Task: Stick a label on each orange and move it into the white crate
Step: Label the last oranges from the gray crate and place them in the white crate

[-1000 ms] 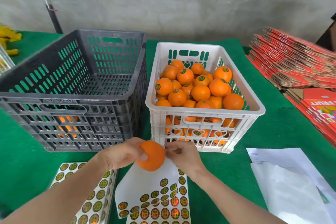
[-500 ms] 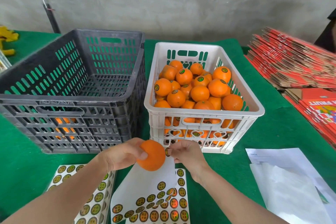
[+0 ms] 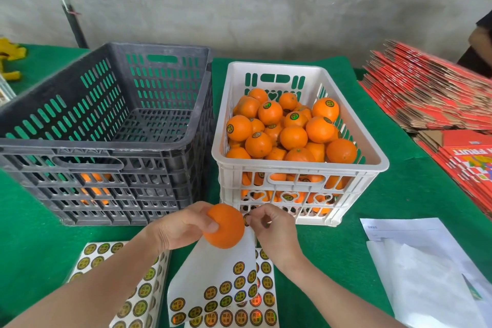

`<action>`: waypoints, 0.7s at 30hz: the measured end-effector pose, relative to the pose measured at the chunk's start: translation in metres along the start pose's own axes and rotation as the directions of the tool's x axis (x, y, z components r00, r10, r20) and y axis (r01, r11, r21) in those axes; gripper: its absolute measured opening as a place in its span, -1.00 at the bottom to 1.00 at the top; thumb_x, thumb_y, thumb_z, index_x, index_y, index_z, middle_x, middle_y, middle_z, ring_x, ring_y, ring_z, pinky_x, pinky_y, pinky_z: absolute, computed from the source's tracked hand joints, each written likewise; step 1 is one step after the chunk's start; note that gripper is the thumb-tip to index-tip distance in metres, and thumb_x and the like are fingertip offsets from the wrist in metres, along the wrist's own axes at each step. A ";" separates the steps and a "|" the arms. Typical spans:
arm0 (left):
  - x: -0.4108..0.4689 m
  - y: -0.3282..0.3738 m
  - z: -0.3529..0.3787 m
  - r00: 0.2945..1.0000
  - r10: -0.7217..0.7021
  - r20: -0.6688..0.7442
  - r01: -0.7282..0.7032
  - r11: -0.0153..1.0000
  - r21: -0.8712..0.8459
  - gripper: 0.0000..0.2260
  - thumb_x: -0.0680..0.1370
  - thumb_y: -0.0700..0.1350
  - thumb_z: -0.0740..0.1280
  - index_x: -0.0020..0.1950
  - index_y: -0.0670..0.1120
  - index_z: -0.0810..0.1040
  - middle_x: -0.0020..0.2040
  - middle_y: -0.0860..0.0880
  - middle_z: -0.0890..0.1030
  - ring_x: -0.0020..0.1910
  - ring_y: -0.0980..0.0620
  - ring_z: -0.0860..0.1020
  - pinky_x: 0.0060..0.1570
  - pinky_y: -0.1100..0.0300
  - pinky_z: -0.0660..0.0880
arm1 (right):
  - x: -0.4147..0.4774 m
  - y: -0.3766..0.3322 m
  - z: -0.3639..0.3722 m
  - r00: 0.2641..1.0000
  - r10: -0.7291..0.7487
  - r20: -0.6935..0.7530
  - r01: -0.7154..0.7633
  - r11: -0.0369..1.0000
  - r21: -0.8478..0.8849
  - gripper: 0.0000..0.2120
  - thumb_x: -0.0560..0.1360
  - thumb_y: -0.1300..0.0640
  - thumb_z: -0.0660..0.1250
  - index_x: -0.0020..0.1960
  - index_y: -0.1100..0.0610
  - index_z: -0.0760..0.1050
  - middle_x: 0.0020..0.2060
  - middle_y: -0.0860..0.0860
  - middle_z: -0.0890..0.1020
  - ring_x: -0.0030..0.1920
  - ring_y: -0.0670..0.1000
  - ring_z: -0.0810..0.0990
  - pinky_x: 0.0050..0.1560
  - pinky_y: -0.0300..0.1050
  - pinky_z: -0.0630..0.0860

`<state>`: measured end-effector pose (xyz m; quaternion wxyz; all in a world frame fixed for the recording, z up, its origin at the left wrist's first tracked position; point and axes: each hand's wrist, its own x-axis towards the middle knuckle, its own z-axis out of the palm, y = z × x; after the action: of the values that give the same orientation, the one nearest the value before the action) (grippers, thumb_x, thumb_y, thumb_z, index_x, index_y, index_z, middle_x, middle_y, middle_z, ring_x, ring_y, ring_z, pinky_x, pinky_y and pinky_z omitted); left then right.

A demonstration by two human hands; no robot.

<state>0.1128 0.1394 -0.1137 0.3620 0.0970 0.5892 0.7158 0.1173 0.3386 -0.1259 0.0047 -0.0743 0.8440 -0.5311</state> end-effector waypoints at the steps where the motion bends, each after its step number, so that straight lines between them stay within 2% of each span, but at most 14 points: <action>1: 0.000 -0.001 -0.001 1.000 0.000 0.000 0.000 1.000 -0.004 -0.40 0.17 0.13 0.59 0.16 -0.05 0.64 0.12 -0.09 0.64 0.11 -0.05 0.58 0.08 0.14 0.48 | 0.001 -0.001 0.000 0.999 0.031 0.008 -0.032 0.999 0.030 -0.89 0.46 0.29 0.39 -0.22 0.12 0.58 -0.26 0.07 0.65 -0.25 0.03 0.56 -0.16 -0.17 0.50; 4: -0.001 -0.002 -0.003 1.000 -0.002 -0.009 0.002 1.000 -0.004 -0.38 0.17 0.12 0.59 0.17 -0.08 0.63 0.14 -0.12 0.62 0.12 -0.08 0.57 0.09 0.12 0.48 | 0.002 -0.001 0.001 0.998 0.065 0.003 -0.065 0.997 0.047 -0.87 0.45 0.29 0.39 -0.25 0.14 0.52 -0.28 0.11 0.64 -0.23 0.05 0.59 -0.15 -0.14 0.52; 6: 0.000 -0.003 -0.002 1.000 0.001 -0.012 -0.001 1.000 -0.006 -0.40 0.18 0.12 0.59 0.16 -0.06 0.63 0.13 -0.09 0.63 0.11 -0.05 0.58 0.08 0.13 0.48 | 0.001 0.001 0.003 0.999 0.050 -0.015 -0.049 0.998 0.032 -0.87 0.46 0.32 0.37 -0.25 0.20 0.51 -0.33 0.02 0.63 -0.27 -0.15 0.59 -0.25 -0.27 0.51; 8: 0.000 -0.004 -0.003 1.000 0.006 -0.010 -0.006 1.000 -0.014 -0.41 0.19 0.13 0.58 0.15 -0.05 0.64 0.11 -0.07 0.64 0.10 -0.03 0.58 0.09 0.15 0.48 | -0.001 0.001 0.005 0.999 0.000 -0.038 -0.001 1.000 -0.026 -0.88 0.47 0.33 0.36 -0.24 0.25 0.51 -0.37 -0.11 0.59 -0.30 -0.26 0.56 -0.31 -0.38 0.44; 12: 0.001 -0.008 -0.004 1.000 0.012 -0.010 -0.012 0.999 -0.039 -0.41 0.18 0.13 0.59 0.15 -0.05 0.64 0.12 -0.08 0.63 0.11 -0.05 0.58 0.10 0.13 0.48 | -0.003 0.004 0.007 0.991 -0.130 -0.019 0.126 0.980 -0.151 -0.92 0.50 0.30 0.31 -0.18 0.22 0.49 -0.30 -0.04 0.60 -0.28 -0.09 0.55 -0.25 -0.19 0.48; 15: 0.003 -0.010 -0.007 1.000 -0.003 -0.030 0.001 0.998 -0.058 -0.37 0.13 0.14 0.60 0.13 -0.07 0.64 0.12 -0.11 0.63 0.10 -0.06 0.59 0.09 0.12 0.49 | -0.008 0.006 0.006 0.987 -0.158 0.026 0.160 0.977 -0.137 -0.83 0.56 0.29 0.22 -0.17 0.09 0.36 -0.36 0.00 0.53 -0.37 -0.07 0.49 -0.39 -0.22 0.39; 17: 0.004 -0.010 -0.008 0.998 -0.031 -0.048 0.029 0.999 -0.041 -0.30 0.11 0.14 0.61 0.16 -0.13 0.60 0.11 -0.13 0.63 0.09 -0.08 0.59 0.08 0.12 0.49 | -0.009 0.006 0.004 0.997 -0.076 0.017 0.076 0.997 -0.011 -0.80 0.59 0.23 0.18 -0.19 0.05 0.31 -0.41 -0.02 0.46 -0.42 -0.11 0.44 -0.41 -0.30 0.37; 19: 0.004 -0.011 -0.010 0.996 -0.070 -0.061 0.070 0.998 -0.002 -0.23 0.11 0.15 0.60 0.22 -0.18 0.53 0.13 -0.15 0.63 0.11 -0.10 0.58 0.11 0.11 0.48 | -0.007 0.007 0.002 0.997 0.072 0.014 -0.073 0.983 0.167 -0.84 0.59 0.21 0.17 -0.17 0.12 0.34 -0.29 0.09 0.53 -0.30 -0.07 0.55 -0.24 -0.23 0.55; 21: 0.004 -0.012 -0.009 0.992 -0.100 -0.080 0.106 0.991 0.085 -0.22 0.13 0.15 0.58 0.26 -0.16 0.51 0.18 -0.13 0.61 0.16 -0.11 0.56 0.16 0.12 0.46 | -0.003 0.009 0.000 0.978 0.201 0.058 -0.209 0.936 0.283 -0.87 0.60 0.22 0.17 -0.14 0.17 0.34 -0.15 0.12 0.58 -0.16 0.00 0.63 -0.15 -0.16 0.60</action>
<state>0.1095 0.1354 -0.1280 0.3714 0.0552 0.6378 0.6725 0.1196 0.3425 -0.1342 0.0829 0.0081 0.7608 -0.6436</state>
